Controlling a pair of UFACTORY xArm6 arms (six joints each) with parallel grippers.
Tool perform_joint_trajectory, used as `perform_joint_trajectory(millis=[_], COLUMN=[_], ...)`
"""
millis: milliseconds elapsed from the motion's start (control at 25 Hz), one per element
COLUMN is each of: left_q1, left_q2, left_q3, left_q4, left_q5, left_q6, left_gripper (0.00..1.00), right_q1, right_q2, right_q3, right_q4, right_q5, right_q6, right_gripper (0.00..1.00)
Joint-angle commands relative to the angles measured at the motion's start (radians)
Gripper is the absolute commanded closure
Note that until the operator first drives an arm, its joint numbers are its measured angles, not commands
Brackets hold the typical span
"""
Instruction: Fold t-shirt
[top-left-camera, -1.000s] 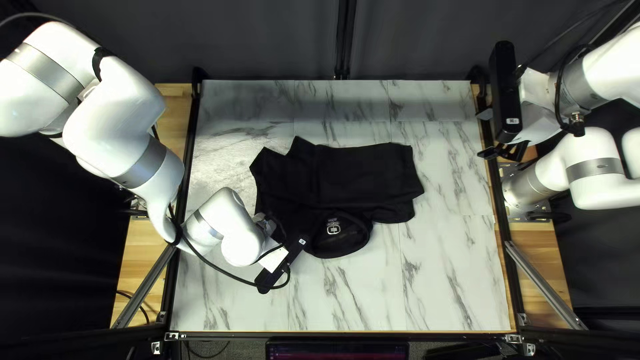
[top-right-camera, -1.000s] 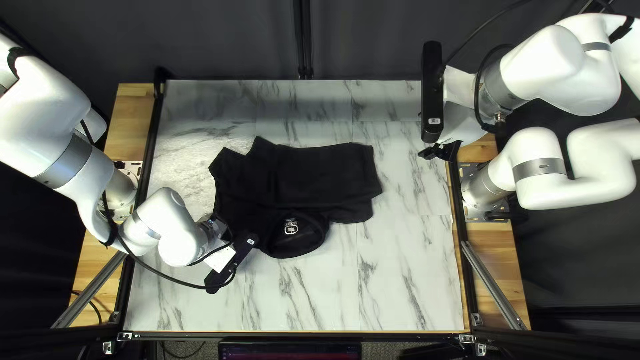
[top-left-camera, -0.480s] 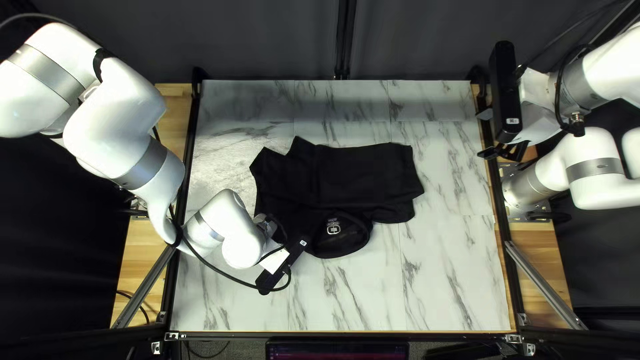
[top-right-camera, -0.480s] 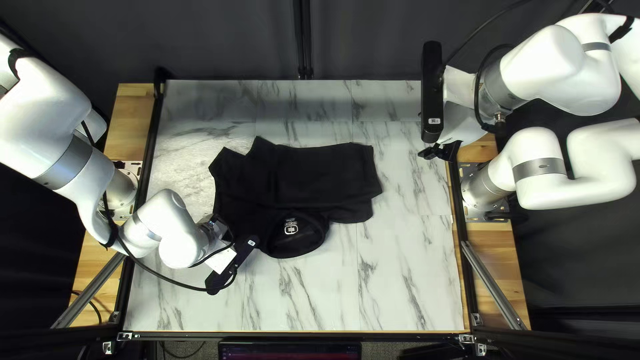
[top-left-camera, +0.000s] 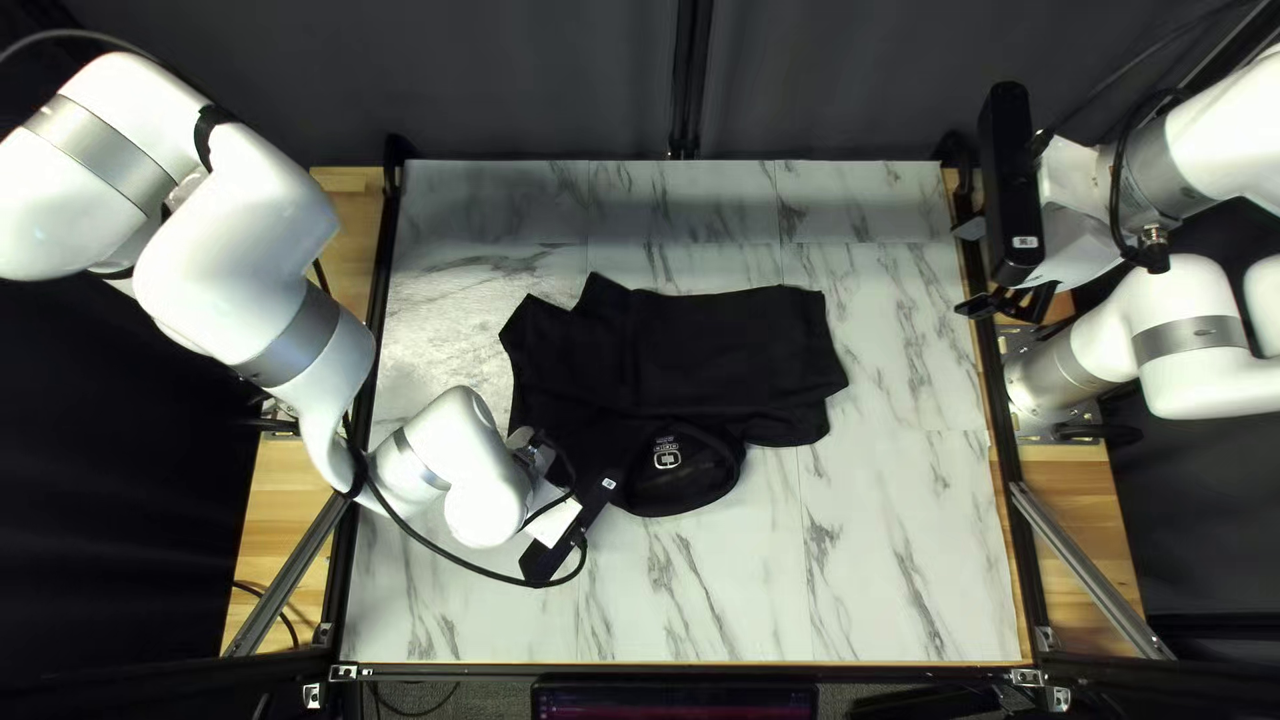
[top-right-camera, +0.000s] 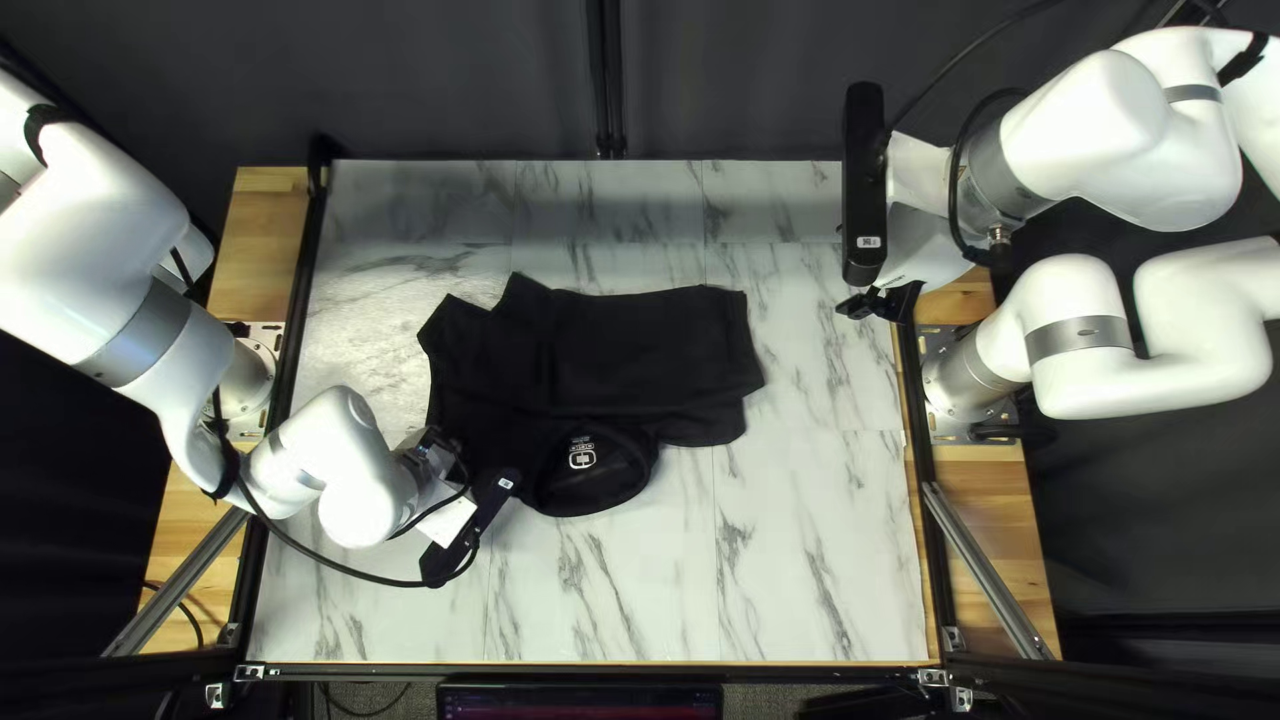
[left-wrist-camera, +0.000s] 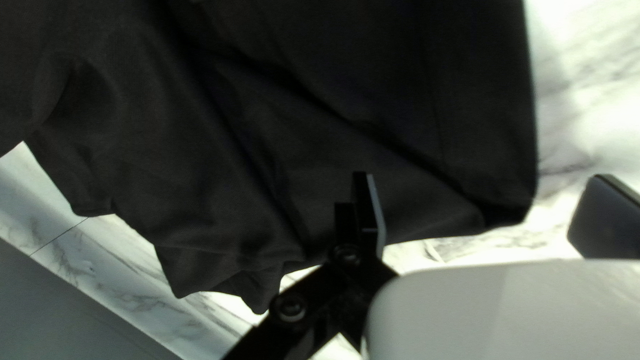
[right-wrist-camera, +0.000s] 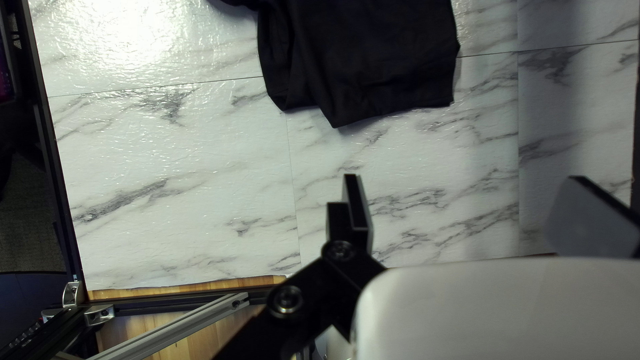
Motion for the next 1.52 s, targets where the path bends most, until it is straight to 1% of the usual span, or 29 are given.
perform_joint_trajectory(millis=[40, 160, 200, 280, 360, 440, 480, 520, 560, 600, 640, 1200, 1280, 1320, 1360, 1400, 1440, 1520], left_q1=[-0.01, -0.014, -0.014, -0.015, -0.015, -0.014, -0.013, -0.012, -0.011, -0.011, -0.011, -0.012, -0.012, -0.013, -0.015, -0.017, -0.02, -0.027], left_q2=[0.002, -0.002, -0.003, -0.006, -0.008, -0.008, -0.008, -0.008, -0.009, -0.009, -0.01, -0.012, -0.012, -0.012, -0.014, -0.017, -0.02, -0.026], left_q3=[0.007, 0.01, 0.01, 0.013, 0.013, 0.013, 0.013, 0.014, 0.015, 0.015, 0.015, 0.004, 0.007, 0.007, 0.006, 0.005, 0.002, -0.007], left_q4=[0.035, 0.039, 0.04, 0.04, 0.039, 0.038, 0.037, 0.036, 0.035, 0.033, 0.03, 0.015, 0.014, 0.013, 0.011, 0.009, 0.006, 0.0], left_q5=[0.005, 0.011, 0.011, 0.01, 0.01, 0.009, 0.008, 0.008, 0.008, 0.008, 0.009, 0.021, 0.018, 0.018, 0.02, 0.024, 0.029, 0.042], left_q6=[-0.035, -0.039, -0.039, -0.039, -0.036, -0.032, -0.03, -0.029, -0.026, -0.025, -0.022, 0.005, 0.005, 0.005, 0.006, 0.008, 0.012, 0.02], left_gripper=[0.0, 0.0, 0.05, 0.11, 0.15, 0.15, 0.19, 0.35, 0.68, 0.95, 1.0, 1.0, 0.97, 0.83, 0.63, 0.04, 0.0, 0.0], right_q1=[0.0, 0.0, 0.0, 0.0, 0.0, 0.0, 0.0, 0.0, 0.0, 0.0, 0.0, 0.0, 0.0, 0.0, 0.0, 0.0, 0.0, 0.0], right_q2=[0.0, 0.0, 0.0, 0.0, 0.0, 0.0, 0.0, 0.0, 0.0, 0.0, 0.0, 0.0, 0.0, 0.0, 0.0, 0.0, 0.0, 0.0], right_q3=[0.0, 0.0, 0.0, 0.0, 0.0, 0.0, 0.0, 0.0, 0.0, 0.0, 0.0, 0.0, 0.0, 0.0, 0.0, 0.0, 0.0, 0.0], right_q4=[0.0, 0.0, 0.0, 0.0, 0.0, 0.0, 0.0, 0.0, 0.0, 0.0, 0.0, 0.0, 0.0, 0.0, 0.0, 0.0, 0.0, 0.0], right_q5=[0.0, 0.0, 0.0, 0.0, 0.0, 0.0, 0.0, 0.0, 0.0, 0.0, 0.0, 0.0, 0.0, 0.0, 0.0, 0.0, 0.0, 0.0], right_q6=[0.0, 0.0, 0.0, 0.0, 0.0, 0.0, 0.0, 0.0, 0.0, 0.0, 0.0, 0.0, 0.0, 0.0, 0.0, 0.0, 0.0, 0.0], right_gripper=[0.0, 0.0, 0.0, 0.0, 0.0, 0.0, 0.0, 0.0, 0.0, 0.0, 0.0, 0.0, 0.0, 0.0, 0.0, 0.0, 0.0, 0.0])
